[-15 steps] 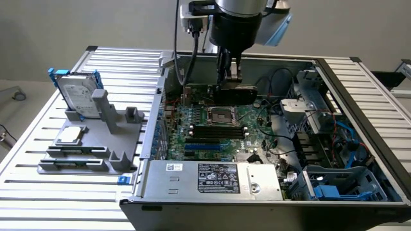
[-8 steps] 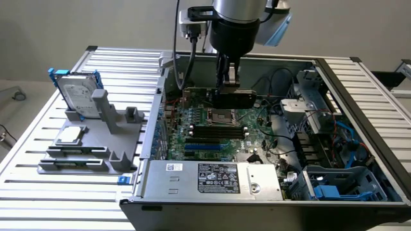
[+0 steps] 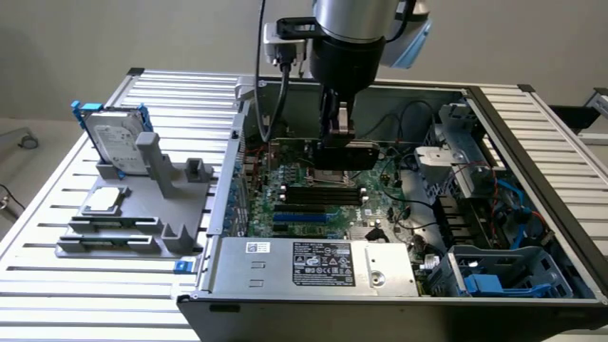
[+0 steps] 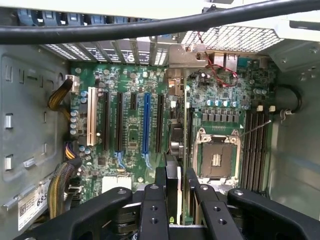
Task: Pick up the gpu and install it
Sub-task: 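Insert the gpu into the slot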
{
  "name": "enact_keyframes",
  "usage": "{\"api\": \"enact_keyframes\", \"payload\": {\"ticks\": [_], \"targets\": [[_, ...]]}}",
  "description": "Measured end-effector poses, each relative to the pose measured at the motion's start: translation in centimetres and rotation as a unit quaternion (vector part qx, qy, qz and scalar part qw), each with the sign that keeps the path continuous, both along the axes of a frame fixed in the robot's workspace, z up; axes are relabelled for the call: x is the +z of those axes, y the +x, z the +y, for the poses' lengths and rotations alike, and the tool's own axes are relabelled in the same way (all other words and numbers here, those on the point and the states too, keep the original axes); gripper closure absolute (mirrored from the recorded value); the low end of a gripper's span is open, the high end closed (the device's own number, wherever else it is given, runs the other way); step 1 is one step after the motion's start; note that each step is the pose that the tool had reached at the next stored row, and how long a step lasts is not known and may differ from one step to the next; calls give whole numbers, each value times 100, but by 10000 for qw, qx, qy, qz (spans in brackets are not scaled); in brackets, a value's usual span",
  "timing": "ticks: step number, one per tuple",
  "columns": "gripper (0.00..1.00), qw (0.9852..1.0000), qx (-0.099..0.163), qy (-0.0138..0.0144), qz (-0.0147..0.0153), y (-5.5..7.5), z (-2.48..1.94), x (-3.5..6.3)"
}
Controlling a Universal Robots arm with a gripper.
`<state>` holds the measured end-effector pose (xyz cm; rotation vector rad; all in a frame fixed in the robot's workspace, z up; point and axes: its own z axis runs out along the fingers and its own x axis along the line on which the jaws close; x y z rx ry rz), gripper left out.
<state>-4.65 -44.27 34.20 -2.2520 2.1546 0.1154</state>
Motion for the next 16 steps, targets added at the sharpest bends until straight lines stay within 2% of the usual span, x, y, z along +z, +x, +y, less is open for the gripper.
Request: {"api": "enact_keyframes", "payload": {"ticks": [2, 6, 16], "targets": [[73, 10000, -2, -19, 8, -5, -25, -11], [73, 10000, -6, -40, 11, -30, -53, -52], [73, 10000, -6, -64, 12, -117, -134, -190]]}}
